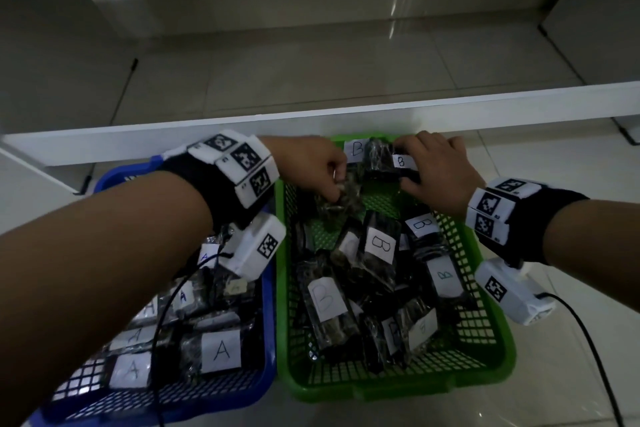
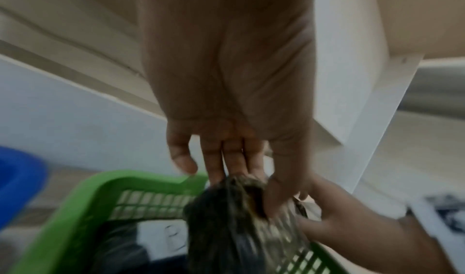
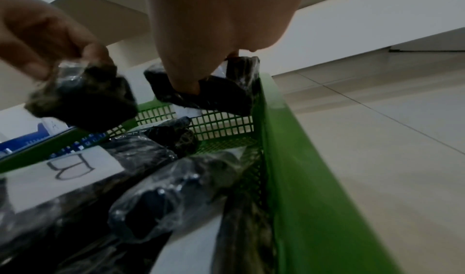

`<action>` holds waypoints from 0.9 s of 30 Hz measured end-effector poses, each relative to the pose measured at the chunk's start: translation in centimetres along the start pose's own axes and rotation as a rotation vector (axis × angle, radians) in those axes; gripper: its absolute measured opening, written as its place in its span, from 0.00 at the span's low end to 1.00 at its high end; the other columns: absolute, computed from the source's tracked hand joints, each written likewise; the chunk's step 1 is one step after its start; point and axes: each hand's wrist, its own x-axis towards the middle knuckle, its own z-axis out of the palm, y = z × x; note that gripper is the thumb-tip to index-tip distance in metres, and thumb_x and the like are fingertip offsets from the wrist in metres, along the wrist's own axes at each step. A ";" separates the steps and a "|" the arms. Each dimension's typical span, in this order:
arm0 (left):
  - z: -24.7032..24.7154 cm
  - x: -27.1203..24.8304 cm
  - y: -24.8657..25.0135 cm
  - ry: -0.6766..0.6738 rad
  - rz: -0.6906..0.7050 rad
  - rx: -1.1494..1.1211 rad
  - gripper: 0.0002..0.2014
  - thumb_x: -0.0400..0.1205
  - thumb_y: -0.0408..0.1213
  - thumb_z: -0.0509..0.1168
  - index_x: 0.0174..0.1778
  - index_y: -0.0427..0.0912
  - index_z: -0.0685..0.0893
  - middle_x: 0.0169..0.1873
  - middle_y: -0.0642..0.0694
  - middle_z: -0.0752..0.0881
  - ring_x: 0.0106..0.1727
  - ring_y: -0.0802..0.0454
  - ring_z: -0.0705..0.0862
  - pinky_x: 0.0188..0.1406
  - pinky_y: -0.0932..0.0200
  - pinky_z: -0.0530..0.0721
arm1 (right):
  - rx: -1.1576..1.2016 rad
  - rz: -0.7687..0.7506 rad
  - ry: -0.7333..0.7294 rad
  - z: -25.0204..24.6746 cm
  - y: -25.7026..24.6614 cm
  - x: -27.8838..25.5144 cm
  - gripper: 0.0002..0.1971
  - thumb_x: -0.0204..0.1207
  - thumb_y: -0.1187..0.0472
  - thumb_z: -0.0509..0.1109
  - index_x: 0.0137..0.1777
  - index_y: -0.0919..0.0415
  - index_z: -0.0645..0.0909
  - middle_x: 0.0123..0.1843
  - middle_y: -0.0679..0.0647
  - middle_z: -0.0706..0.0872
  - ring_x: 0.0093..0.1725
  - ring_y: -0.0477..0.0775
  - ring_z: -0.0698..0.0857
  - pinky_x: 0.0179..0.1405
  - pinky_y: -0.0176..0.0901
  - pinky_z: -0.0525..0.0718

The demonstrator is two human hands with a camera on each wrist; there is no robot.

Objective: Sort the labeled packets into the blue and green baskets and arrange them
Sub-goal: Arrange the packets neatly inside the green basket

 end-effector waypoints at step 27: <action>7.9 10.5 5.3 0.186 0.101 0.325 0.19 0.83 0.40 0.62 0.68 0.37 0.79 0.61 0.36 0.76 0.58 0.39 0.81 0.50 0.53 0.80 | 0.509 0.338 0.434 -2.2 6.9 -3.2 0.18 0.72 0.58 0.70 0.59 0.60 0.73 0.54 0.58 0.80 0.53 0.60 0.78 0.46 0.48 0.76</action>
